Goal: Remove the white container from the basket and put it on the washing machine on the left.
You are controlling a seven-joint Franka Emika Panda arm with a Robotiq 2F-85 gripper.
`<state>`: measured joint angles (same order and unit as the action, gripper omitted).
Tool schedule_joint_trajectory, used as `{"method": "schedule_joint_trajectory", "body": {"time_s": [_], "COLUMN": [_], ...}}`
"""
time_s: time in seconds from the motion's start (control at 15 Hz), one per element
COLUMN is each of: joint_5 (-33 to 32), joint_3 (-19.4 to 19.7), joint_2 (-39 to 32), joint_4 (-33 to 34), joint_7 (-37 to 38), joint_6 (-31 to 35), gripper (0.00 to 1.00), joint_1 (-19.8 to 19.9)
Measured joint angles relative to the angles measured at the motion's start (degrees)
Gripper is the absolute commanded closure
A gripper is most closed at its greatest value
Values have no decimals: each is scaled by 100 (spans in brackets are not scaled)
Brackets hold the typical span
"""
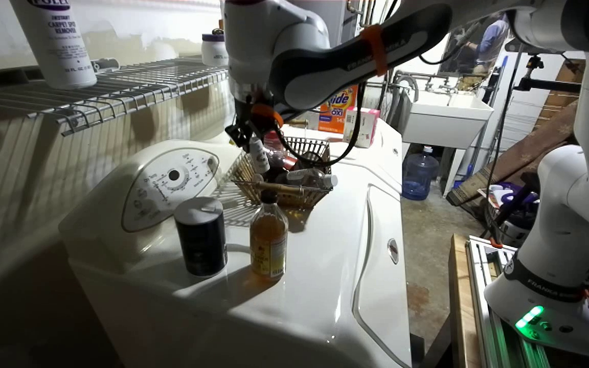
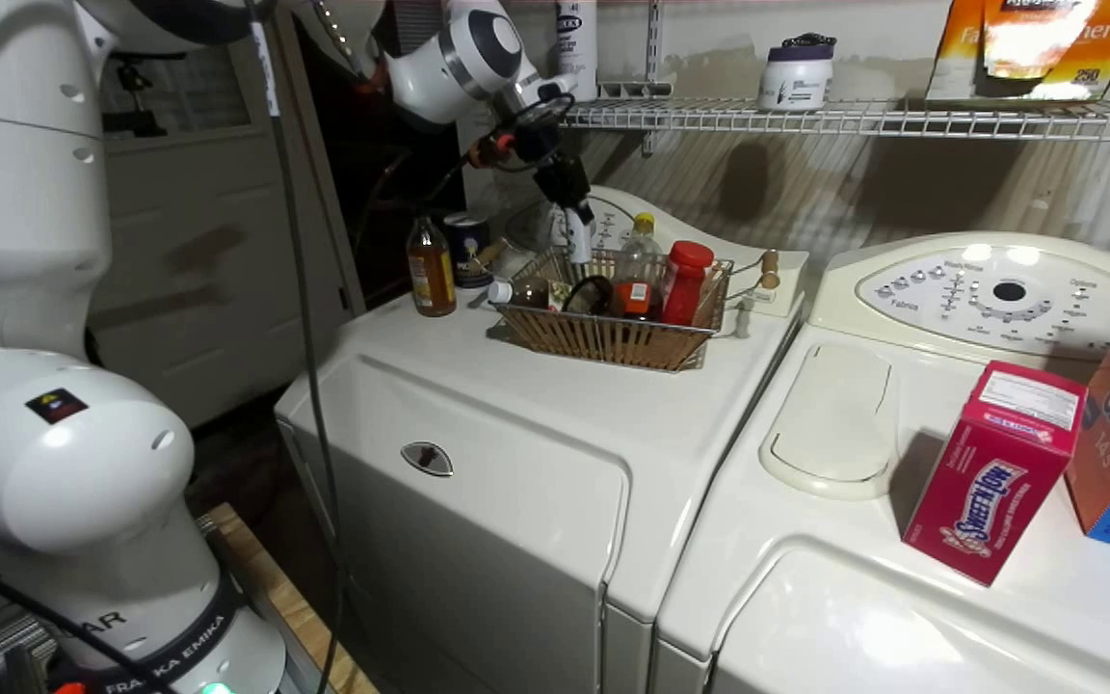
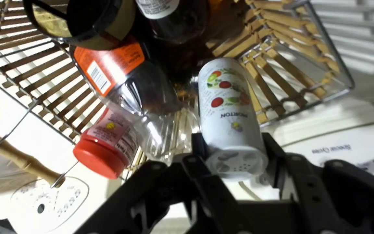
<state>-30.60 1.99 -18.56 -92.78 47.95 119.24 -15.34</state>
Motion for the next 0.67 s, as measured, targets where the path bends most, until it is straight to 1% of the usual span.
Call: {"method": "schedule_joint_trajectory", "body": {"time_s": [0.13, 0.27, 0.47, 0.67], "joint_5": [1, 6, 37, 54], "joint_3": [-62, -120, -159, -142], "joint_2": [396, 826, 1502, 2216], "joint_4": [-33, -221, -808, -1558], "joint_7": [-2, -53, -74, -47], "joint_6": [-27, 146, 597, 1051], "gripper": [80, 80, 80, 80], "joint_1": [-21, 31, 213, 602]}}
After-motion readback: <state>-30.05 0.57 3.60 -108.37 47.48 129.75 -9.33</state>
